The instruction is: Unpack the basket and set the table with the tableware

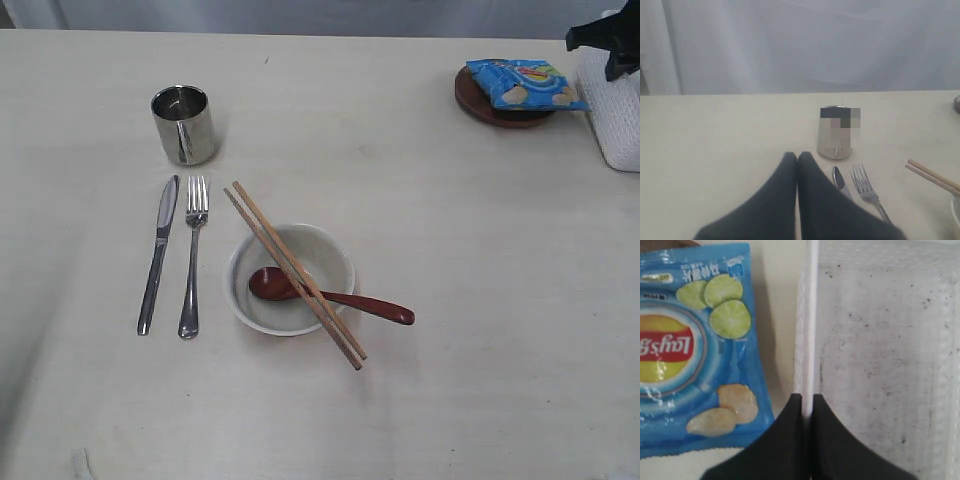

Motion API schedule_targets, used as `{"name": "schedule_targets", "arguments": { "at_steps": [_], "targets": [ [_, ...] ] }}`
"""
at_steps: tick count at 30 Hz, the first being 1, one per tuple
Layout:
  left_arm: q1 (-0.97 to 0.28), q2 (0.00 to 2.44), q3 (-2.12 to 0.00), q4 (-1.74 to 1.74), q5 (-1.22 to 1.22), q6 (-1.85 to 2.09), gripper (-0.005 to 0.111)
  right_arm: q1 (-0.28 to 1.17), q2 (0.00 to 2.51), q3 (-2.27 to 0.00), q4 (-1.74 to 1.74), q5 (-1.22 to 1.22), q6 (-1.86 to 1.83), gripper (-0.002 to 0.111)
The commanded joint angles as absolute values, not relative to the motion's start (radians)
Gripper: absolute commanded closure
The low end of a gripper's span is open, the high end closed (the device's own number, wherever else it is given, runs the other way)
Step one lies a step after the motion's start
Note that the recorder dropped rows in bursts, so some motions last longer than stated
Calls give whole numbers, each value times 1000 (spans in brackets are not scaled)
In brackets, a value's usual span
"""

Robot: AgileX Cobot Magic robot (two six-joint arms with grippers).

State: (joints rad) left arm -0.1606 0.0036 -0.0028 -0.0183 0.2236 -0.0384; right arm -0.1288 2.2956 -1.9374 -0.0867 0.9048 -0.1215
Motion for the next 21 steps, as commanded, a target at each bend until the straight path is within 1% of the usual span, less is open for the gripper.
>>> {"name": "schedule_targets", "arguments": {
  "at_steps": [1, 5, 12, 18, 21],
  "targets": [
    [-162, 0, 0, -31, 213, -38, 107, -101, 2340, -2053, -47, 924, -136, 109],
    [-162, 0, 0, -31, 213, -38, 107, -76, 2370, -2098, 21, 933, -180, 109],
    [-162, 0, 0, -31, 213, -38, 107, -19, 2408, -2098, 28, 977, -194, 109],
    [-162, 0, 0, -31, 213, -38, 107, 26, 2394, -2098, -119, 985, -127, 109],
    [-162, 0, 0, -31, 213, -38, 107, 28, 2350, -2113, -102, 985, -127, 109]
  ]
}}
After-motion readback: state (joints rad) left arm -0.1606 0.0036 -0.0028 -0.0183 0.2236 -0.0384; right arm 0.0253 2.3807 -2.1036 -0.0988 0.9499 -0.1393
